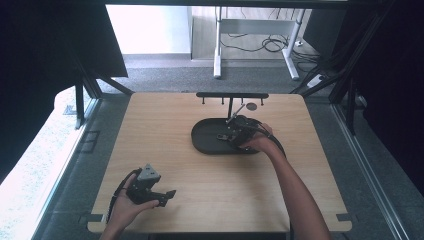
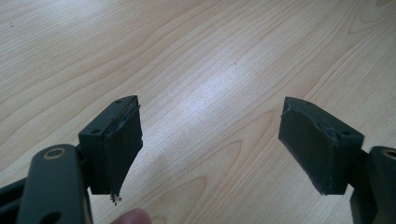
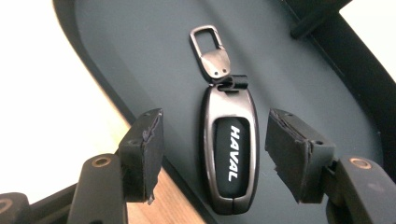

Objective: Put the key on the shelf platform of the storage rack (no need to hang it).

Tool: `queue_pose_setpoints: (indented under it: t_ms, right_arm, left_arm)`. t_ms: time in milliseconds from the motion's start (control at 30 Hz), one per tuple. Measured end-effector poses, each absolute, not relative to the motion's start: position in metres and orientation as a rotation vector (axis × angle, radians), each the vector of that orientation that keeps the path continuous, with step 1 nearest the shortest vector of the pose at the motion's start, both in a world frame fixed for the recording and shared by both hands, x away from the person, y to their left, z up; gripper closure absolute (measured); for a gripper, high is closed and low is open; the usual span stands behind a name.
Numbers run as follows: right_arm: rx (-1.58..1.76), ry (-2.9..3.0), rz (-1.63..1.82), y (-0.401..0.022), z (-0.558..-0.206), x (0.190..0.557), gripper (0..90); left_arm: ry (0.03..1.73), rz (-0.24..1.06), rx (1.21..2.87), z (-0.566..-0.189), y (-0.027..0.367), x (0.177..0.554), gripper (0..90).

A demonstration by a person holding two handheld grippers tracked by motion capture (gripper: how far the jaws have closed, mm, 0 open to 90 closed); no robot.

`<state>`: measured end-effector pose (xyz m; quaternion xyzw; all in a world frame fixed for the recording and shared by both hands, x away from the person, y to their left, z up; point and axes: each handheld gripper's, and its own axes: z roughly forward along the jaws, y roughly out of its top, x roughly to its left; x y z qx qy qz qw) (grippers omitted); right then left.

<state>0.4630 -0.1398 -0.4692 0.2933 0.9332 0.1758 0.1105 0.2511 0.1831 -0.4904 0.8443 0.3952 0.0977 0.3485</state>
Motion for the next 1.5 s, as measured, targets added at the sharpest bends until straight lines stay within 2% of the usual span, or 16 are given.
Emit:
queue_pose_setpoints:
  t_ms: [433,767,1133,1500]
  right_arm:
    - [0.803,2.690,0.632,-0.145,-0.445,0.429,38.4]
    - [0.843,2.650,0.722,-0.172,-0.444,0.385,40.1]
    - [0.930,2.591,0.846,-0.234,-0.468,0.332,41.3]
    - [1.050,2.537,0.907,-0.273,-0.501,0.301,43.0]
  left_arm:
    - [1.025,0.255,2.202,-0.491,0.181,0.251,21.7]
    - [1.017,0.257,2.206,-0.491,0.177,0.250,21.8]
    - [1.005,0.251,2.208,-0.489,0.172,0.247,21.8]
    - [0.999,0.245,2.226,-0.492,0.167,0.246,21.9]
